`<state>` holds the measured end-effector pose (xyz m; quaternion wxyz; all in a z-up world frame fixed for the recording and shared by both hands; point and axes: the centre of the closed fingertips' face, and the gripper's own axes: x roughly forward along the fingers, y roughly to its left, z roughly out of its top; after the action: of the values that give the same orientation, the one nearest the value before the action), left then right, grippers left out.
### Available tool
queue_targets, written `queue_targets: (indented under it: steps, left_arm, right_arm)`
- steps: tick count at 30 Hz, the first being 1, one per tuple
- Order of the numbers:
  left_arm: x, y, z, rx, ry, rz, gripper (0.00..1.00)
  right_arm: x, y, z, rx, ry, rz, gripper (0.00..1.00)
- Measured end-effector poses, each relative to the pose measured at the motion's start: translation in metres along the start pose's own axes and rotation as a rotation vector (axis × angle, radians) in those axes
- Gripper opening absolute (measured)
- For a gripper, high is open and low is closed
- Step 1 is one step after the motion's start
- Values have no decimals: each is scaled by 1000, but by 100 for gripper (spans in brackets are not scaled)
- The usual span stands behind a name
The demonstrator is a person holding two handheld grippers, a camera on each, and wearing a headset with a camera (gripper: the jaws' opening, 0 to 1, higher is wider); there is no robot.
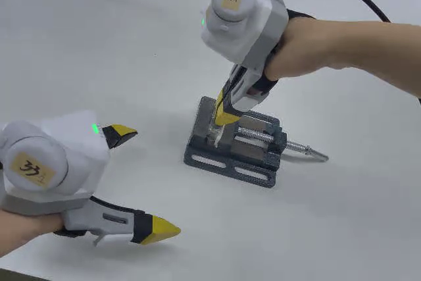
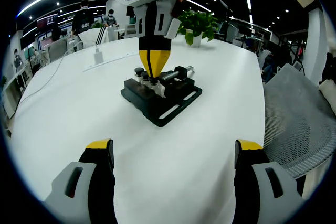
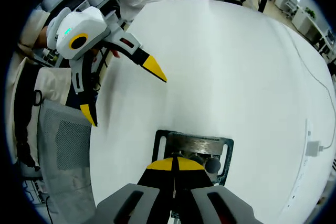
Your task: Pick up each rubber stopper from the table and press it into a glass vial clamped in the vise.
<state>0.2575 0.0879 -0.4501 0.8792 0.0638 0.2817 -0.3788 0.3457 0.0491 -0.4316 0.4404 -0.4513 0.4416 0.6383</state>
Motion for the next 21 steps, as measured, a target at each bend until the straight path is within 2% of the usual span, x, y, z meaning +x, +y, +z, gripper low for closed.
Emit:
queue_targets:
  steps: [2, 6, 8, 17, 19, 21]
  left_arm:
    - [-1, 1, 0, 1, -1, 3, 95]
    - [-2, 1, -2, -6, 1, 6, 95]
    - [-3, 1, -2, 0, 4, 7, 95]
    - [-12, 2, 4, 8, -1, 29, 95]
    - [-15, 1, 5, 9, -1, 33, 95]
    - [-17, 0, 6, 12, -2, 36, 94]
  right_arm:
    - [1, 3, 1, -5, 14, -3, 0]
    - [2, 0, -1, 12, 39, -2, 0]
    - [2, 0, -1, -2, 46, -1, 0]
    - [1, 3, -3, 5, 58, 15, 0]
    - [1, 2, -3, 43, 60, 16, 0]
    - [1, 3, -3, 41, 55, 21, 0]
